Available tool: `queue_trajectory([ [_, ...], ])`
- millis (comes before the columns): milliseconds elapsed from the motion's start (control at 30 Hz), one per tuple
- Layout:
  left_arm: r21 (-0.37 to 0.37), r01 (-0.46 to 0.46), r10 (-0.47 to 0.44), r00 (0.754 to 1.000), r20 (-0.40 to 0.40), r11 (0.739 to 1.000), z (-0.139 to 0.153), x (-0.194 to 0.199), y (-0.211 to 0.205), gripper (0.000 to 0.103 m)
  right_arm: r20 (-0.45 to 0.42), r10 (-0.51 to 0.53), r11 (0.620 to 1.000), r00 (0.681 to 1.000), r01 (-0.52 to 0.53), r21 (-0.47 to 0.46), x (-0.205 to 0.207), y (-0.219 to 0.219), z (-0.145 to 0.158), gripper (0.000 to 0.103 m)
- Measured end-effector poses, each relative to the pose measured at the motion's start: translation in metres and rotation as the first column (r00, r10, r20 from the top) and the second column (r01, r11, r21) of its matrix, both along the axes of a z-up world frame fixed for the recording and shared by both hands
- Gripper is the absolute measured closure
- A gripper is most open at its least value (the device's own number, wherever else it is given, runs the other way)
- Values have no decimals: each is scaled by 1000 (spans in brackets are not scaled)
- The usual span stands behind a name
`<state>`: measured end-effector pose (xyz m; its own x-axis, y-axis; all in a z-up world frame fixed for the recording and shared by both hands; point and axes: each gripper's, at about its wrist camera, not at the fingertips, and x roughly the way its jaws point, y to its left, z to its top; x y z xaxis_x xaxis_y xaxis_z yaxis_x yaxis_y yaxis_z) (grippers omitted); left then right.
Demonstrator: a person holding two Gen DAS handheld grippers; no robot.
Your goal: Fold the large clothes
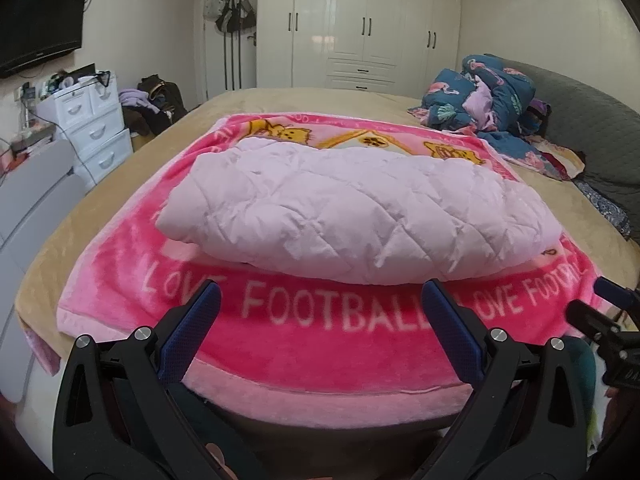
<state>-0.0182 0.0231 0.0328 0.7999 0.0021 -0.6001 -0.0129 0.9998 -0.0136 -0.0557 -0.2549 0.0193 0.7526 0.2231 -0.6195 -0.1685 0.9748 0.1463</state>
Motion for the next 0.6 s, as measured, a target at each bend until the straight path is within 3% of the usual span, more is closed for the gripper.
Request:
queue_trajectory([
  [100, -30, -46, 45, 999, -28, 998, -5, 10, 20, 9, -5, -70, 997, 998, 70, 13, -1, -27, -6, 4],
  [200, -29, -154, 152, 986, -67, 988, -12, 32, 64, 9, -16, -236, 972, 972, 236, -1, 0, -83, -18, 4],
  [267, -21, -240, 238, 968, -79, 970, -15, 49, 101, 9, -51, -418, 908, 907, 417, -41, 0, -142, -36, 4],
  [300, -4, -296, 295, 952, -83, 955, -17, 59, 123, 9, -60, -509, 861, 859, 506, -54, -3, -175, -47, 4],
  [400, 56, -482, 485, 871, -77, 874, -27, 92, 201, 9, -122, -754, 657, 645, 739, -151, -18, -275, -88, 4],
  [433, 81, -522, 528, 846, -76, 849, -32, 101, 218, 9, -147, -809, 587, 569, 792, -168, -26, -306, -101, 4],
  [467, 110, -572, 581, 809, -85, 813, -40, 116, 246, 9, -187, -868, 492, 460, 849, -195, -40, -344, -118, 4],
  [533, 146, -645, 661, 740, -129, 750, -59, 140, 299, 9, -219, -928, 350, 302, 907, -232, -67, -402, -142, 4],
  [600, 146, -687, 702, 688, -185, 712, -73, 157, 341, 9, -239, -953, 251, 186, 926, -283, -88, -439, -157, 4],
])
